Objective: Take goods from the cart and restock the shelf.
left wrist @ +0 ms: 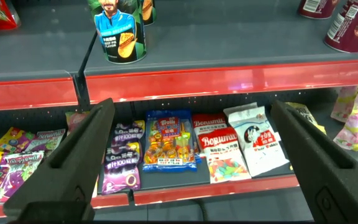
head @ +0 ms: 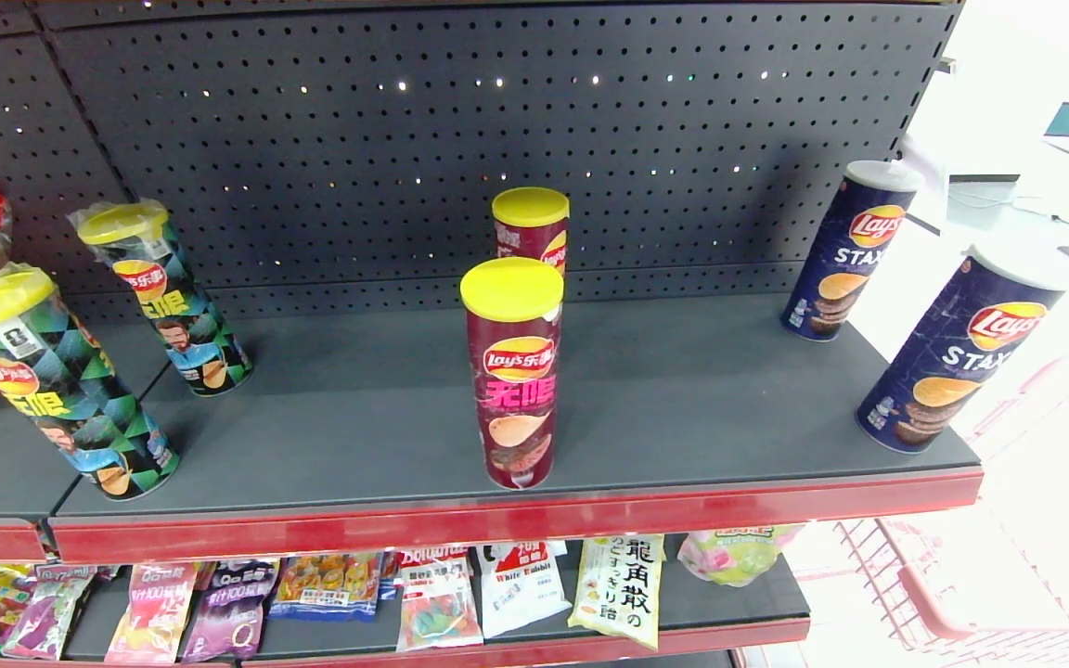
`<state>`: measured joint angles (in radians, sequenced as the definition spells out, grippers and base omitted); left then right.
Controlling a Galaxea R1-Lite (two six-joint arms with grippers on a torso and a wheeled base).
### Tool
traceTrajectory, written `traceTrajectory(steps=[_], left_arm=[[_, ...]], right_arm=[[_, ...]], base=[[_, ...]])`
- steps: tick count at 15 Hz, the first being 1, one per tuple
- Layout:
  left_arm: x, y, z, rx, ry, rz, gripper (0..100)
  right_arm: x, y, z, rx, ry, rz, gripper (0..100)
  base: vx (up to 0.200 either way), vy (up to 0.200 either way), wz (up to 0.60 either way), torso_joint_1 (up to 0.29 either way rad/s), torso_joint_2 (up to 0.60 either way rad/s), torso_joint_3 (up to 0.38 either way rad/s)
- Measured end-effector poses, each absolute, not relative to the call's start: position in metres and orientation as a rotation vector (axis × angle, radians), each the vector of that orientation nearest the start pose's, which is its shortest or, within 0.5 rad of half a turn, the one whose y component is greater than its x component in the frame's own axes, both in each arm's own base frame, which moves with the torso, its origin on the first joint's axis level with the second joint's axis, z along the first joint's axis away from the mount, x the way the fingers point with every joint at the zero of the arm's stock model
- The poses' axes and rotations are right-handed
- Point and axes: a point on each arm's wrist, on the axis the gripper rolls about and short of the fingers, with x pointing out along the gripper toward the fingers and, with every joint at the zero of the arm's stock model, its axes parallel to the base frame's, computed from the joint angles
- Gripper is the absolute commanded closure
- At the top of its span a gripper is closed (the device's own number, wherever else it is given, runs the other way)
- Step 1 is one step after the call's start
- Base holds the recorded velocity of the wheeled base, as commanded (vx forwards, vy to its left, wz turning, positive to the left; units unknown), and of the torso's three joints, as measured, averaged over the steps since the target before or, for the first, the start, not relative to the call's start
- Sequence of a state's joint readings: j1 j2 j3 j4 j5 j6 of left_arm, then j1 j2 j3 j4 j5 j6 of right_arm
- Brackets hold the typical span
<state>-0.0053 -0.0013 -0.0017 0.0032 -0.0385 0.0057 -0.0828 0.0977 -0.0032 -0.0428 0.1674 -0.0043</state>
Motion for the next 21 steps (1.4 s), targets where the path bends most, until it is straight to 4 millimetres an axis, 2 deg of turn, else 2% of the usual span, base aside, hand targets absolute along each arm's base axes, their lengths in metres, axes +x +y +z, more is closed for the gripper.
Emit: traceTrajectory(steps=[21], left_arm=[[-0.023,-0.0008,0.0756,0.006,0.001,-0.044,0]], right_arm=[[-0.0152,0.005,0.0828,0.002,0.051,0.085,0]], base=[[0.0,0.0,0.0,0.0,0.0,0.0]])
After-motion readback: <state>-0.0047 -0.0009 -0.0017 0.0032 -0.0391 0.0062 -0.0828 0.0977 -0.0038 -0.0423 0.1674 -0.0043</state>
